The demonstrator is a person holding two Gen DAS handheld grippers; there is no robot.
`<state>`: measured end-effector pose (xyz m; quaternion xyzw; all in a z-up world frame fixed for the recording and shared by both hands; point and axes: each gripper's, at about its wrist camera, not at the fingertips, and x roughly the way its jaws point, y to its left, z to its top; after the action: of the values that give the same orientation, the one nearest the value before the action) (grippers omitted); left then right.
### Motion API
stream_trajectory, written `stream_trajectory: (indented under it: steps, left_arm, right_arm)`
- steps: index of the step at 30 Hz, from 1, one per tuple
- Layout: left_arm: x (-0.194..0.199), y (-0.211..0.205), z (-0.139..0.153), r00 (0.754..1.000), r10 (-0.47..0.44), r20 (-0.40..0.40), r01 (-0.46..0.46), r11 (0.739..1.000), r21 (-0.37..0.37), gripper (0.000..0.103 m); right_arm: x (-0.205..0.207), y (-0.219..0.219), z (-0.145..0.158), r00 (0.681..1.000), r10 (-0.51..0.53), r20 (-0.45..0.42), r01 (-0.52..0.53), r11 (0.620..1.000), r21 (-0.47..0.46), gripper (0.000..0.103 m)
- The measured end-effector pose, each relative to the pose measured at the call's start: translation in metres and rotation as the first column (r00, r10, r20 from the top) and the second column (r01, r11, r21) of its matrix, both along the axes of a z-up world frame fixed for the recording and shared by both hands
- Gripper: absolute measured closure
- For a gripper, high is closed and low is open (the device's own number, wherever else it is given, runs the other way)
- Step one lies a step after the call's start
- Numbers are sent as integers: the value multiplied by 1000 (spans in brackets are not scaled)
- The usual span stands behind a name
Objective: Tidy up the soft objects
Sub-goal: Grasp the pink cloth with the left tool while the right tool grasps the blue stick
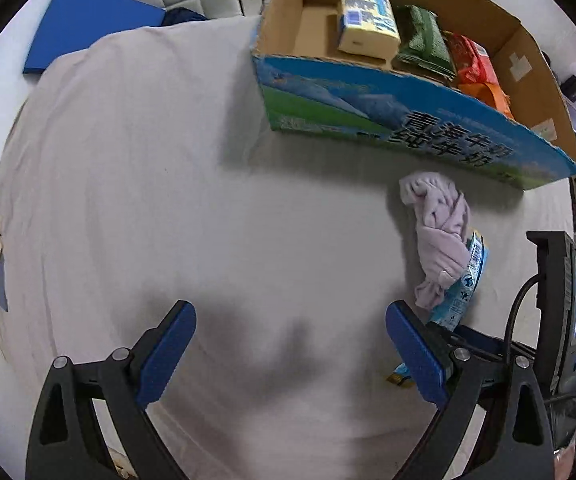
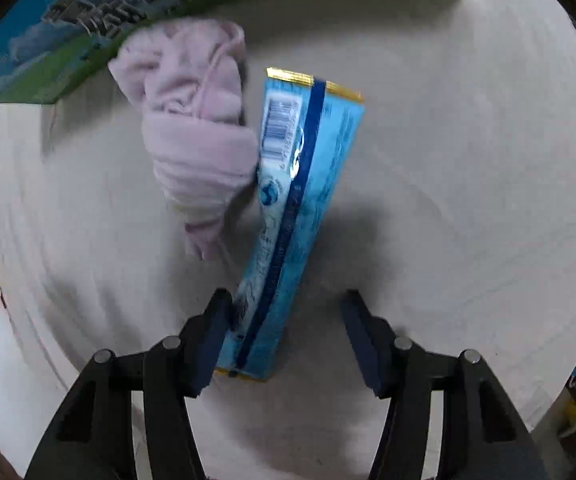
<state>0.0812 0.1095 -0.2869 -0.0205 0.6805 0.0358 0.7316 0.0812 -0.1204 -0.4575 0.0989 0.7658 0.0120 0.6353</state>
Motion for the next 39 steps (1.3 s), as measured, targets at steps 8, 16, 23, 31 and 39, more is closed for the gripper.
stream_trajectory:
  steps: [8,16,23,31,39]
  left_arm:
    - [27,-50,-13,996,-79,-33,73,988,-139,6]
    - [64,-114,-67,974,-179,-136,152,970,-187,6]
    - [72,-140,-96,959,-240,-147,226,968,-107,27]
    - [36,-116,-90,959,-226,-174,209,972,-108,57]
    - [40,-120,-98,961,-205,-183,194,978,-76,54]
  right_arm:
    - [-4,-46,17,999,33,25,-30,994,-109,80]
    - [5,-92,15,998,-46,39,48,998,-44,66]
    - [0,-92,-2,997,-73,27,74,996,-40,54]
    - [-8,-63,-7,997,69,-23,-71,989,-131,54]
    - [-8,-47,-24,996,79,-52,-85,986,-144,54]
